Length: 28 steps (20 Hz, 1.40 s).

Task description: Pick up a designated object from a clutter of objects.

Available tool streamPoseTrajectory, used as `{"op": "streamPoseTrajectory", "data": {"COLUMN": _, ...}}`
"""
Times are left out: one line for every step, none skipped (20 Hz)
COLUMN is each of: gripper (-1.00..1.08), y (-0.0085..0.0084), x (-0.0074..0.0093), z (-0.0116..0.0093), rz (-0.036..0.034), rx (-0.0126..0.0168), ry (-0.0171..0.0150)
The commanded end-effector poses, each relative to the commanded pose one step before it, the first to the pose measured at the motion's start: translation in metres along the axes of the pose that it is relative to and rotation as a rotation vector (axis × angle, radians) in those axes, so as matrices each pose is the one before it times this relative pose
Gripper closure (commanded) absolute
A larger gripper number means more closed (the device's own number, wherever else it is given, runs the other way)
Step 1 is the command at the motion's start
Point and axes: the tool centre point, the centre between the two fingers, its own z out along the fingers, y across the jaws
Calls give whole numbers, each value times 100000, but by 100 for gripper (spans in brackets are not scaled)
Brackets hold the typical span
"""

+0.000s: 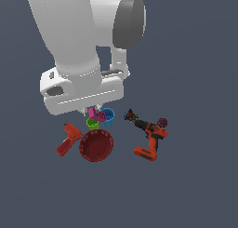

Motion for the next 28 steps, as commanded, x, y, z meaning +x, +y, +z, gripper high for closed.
{"op": "streamPoseTrajectory", "data": {"gripper": 108, "y": -1023, "x": 247, "z": -1907, "rz": -8, "rx": 193, "ry": -237}}
{"op": "streamPoseTrajectory", "data": {"gripper": 108, "y": -328, "x": 108, "z": -624, "rz": -27, "rx": 55, "ry": -31}}
{"op": "streamPoseTrajectory", "data": {"gripper": 108, "y": -295, "x": 101, "z": -561, "rz": -27, "rx": 56, "ry": -30}}
{"op": "streamPoseTrajectory", "data": {"gripper": 108, "y": -262, "x": 95, "z": -498, "rz": -27, "rx": 57, "ry": -28}}
{"op": "streamPoseTrajectory", "data": {"gripper": 108, "y": -234, "x": 73, "z": -466, "rz": 0, "rx": 0, "ry": 0}}
{"op": "streamPoseTrajectory", "data": {"gripper": 108, "y": -193, "x": 94, "z": -357, "rz": -42, "rx": 93, "ry": -40}}
{"op": "streamPoseTrajectory", "data": {"gripper": 108, "y": -170, "x": 65, "z": -342, "rz": 0, "rx": 0, "ry": 0}}
{"op": "streamPoseTrajectory", "data": {"gripper": 108, "y": -131, "x": 74, "z": -254, "rz": -25, "rx": 61, "ry": -19}}
{"op": "streamPoseTrajectory", "data": {"gripper": 108, "y": -107, "x": 56, "z": -222, "rz": 0, "rx": 0, "ry": 0}}
{"op": "streamPoseTrajectory", "data": {"gripper": 108, "y": -70, "x": 58, "z": -147, "rz": -16, "rx": 45, "ry": -9}}
{"op": "streamPoseTrajectory", "data": {"gripper": 108, "y": -50, "x": 41, "z": -109, "rz": 0, "rx": 0, "ry": 0}}
{"op": "streamPoseTrajectory", "data": {"gripper": 108, "y": -26, "x": 28, "z": -59, "rz": 0, "rx": 0, "ry": 0}}
{"op": "streamPoseTrajectory", "data": {"gripper": 108, "y": -7, "x": 10, "z": -18, "rz": 0, "rx": 0, "ry": 0}}
{"op": "streamPoseTrajectory", "data": {"gripper": 108, "y": 40, "x": -19, "z": 116, "rz": -71, "rx": 2, "ry": 67}}
{"op": "streamPoseTrajectory", "data": {"gripper": 108, "y": 18, "x": 2, "z": -18, "rz": 0, "rx": 0, "ry": 0}}
{"op": "streamPoseTrajectory", "data": {"gripper": 108, "y": 55, "x": 5, "z": -55, "rz": 0, "rx": 0, "ry": 0}}
{"op": "streamPoseTrajectory", "data": {"gripper": 108, "y": 91, "x": 9, "z": -92, "rz": 0, "rx": 0, "ry": 0}}
{"op": "streamPoseTrajectory", "data": {"gripper": 108, "y": 127, "x": 12, "z": -129, "rz": 0, "rx": 0, "ry": 0}}
{"op": "streamPoseTrajectory", "data": {"gripper": 108, "y": 164, "x": 14, "z": -166, "rz": 0, "rx": 0, "ry": 0}}
{"op": "streamPoseTrajectory", "data": {"gripper": 108, "y": 200, "x": 15, "z": -203, "rz": 0, "rx": 0, "ry": 0}}
{"op": "streamPoseTrajectory", "data": {"gripper": 108, "y": 236, "x": 15, "z": -240, "rz": 0, "rx": 0, "ry": 0}}
{"op": "streamPoseTrajectory", "data": {"gripper": 108, "y": 236, "x": 12, "z": -240, "rz": 0, "rx": 0, "ry": 0}}
{"op": "streamPoseTrajectory", "data": {"gripper": 108, "y": 199, "x": 8, "z": -203, "rz": 0, "rx": 0, "ry": 0}}
{"op": "streamPoseTrajectory", "data": {"gripper": 108, "y": 163, "x": 5, "z": -166, "rz": 0, "rx": 0, "ry": 0}}
{"op": "streamPoseTrajectory", "data": {"gripper": 108, "y": 127, "x": 3, "z": -129, "rz": 0, "rx": 0, "ry": 0}}
{"op": "streamPoseTrajectory", "data": {"gripper": 108, "y": 90, "x": 1, "z": -92, "rz": 0, "rx": 0, "ry": 0}}
{"op": "streamPoseTrajectory", "data": {"gripper": 108, "y": 54, "x": 1, "z": -55, "rz": 0, "rx": 0, "ry": 0}}
{"op": "streamPoseTrajectory", "data": {"gripper": 108, "y": 18, "x": 0, "z": -18, "rz": 0, "rx": 0, "ry": 0}}
